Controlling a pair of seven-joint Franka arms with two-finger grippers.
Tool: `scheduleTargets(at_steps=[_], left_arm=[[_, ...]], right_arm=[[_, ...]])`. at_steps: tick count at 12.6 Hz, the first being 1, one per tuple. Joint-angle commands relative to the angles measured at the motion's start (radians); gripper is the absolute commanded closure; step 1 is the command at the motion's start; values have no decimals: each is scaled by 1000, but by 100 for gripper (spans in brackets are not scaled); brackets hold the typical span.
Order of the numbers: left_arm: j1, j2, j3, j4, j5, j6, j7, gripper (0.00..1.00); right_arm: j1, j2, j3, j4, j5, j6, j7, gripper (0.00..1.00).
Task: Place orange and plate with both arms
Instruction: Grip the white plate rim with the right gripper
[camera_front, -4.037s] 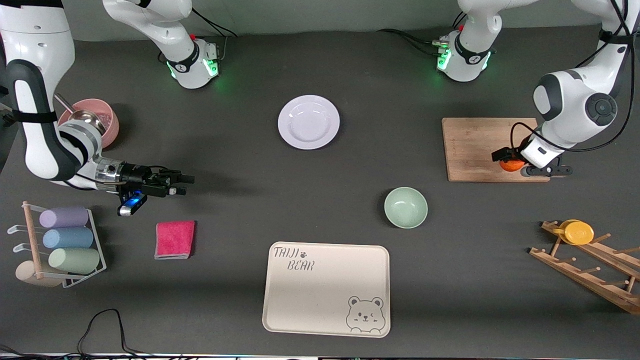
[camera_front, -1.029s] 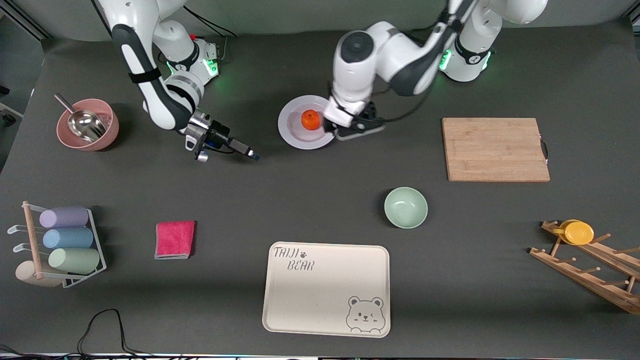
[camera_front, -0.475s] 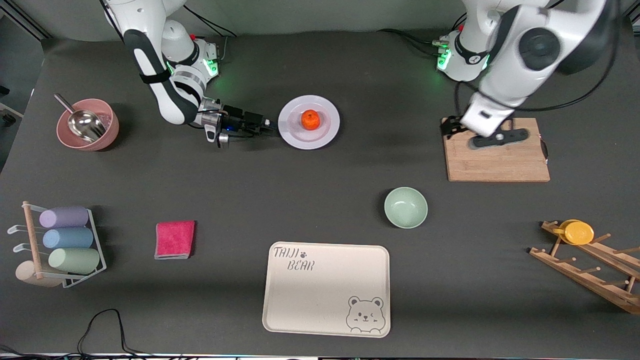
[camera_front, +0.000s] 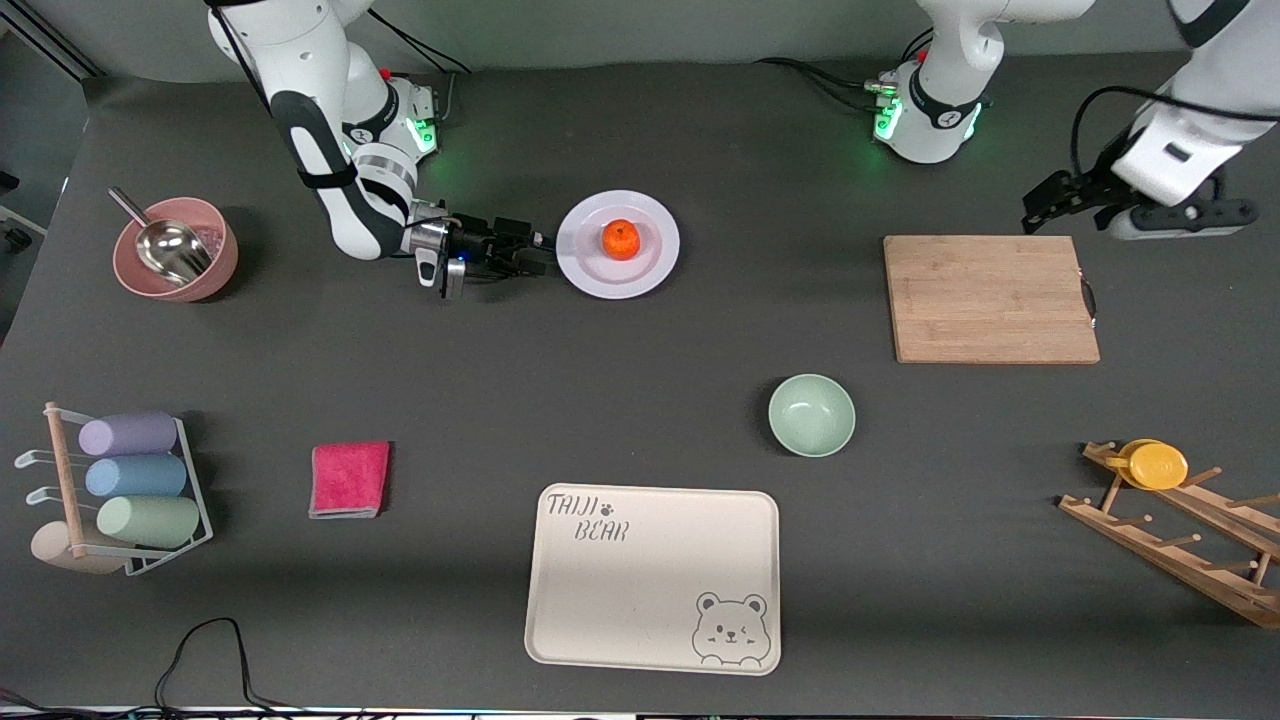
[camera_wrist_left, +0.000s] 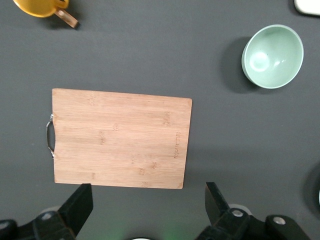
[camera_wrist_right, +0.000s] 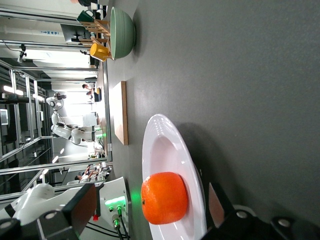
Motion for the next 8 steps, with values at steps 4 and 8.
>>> scheduleTargets(at_steps=[4, 8], left_arm=[[-7, -17, -8, -6, 26, -25, 12, 0], [-7, -5, -3, -6, 32, -20, 11, 0]], right_arm=[[33, 80, -6, 8, 79, -69, -101, 0], [61, 119, -6, 13, 125, -105, -134, 0]])
